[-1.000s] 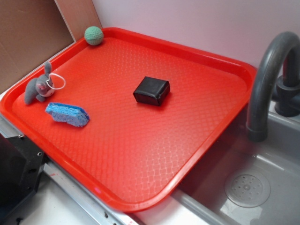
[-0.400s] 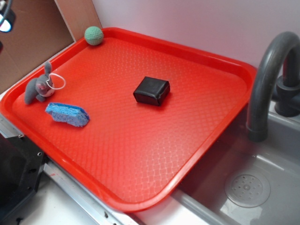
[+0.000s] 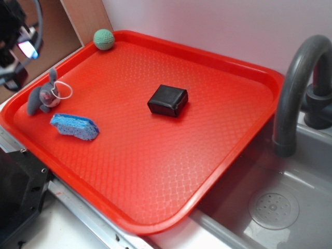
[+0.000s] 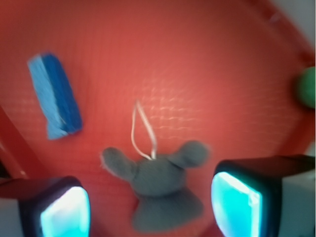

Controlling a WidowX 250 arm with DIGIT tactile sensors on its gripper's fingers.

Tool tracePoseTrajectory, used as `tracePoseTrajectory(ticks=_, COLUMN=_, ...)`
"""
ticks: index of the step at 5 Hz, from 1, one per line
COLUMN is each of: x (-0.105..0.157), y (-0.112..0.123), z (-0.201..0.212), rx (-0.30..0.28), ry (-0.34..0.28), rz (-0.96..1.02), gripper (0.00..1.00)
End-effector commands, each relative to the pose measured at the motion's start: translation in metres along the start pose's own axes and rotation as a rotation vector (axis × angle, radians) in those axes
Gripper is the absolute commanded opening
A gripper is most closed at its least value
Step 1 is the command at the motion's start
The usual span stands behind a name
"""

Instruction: Grab the gray animal.

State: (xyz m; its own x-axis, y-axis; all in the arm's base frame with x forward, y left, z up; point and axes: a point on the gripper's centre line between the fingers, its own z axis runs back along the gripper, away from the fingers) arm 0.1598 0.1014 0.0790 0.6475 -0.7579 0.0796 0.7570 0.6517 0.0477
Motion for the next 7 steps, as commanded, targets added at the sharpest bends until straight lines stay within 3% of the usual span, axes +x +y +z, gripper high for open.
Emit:
tracePoseTrajectory(ticks=1, x=-0.008, y=0.008, z=-0.021, rx=0.016, ry=0.048, rz=-0.033, gripper=1.00)
tracePoseTrajectory(ticks=3, x=-0.032, y=0.019, z=-0.041, rx=0.007, ry=0.119, rz=0.020, gripper=1.00)
tracePoseTrajectory(ticks=5, x=-0.025, y=0.013, z=-0.055, rx=0.001, ry=0.141, rz=0.020, gripper=0.98)
tracePoseTrajectory(ticks=6, x=-0.027, y=0.012, z=-0.051, rx=0.018, ry=0.133, rz=0.039, gripper=0.00)
tracePoseTrajectory(ticks=7, x=-0.026, y=0.010, z=-0.055, rx=0.030, ry=0.157, rz=0.051, gripper=0.00)
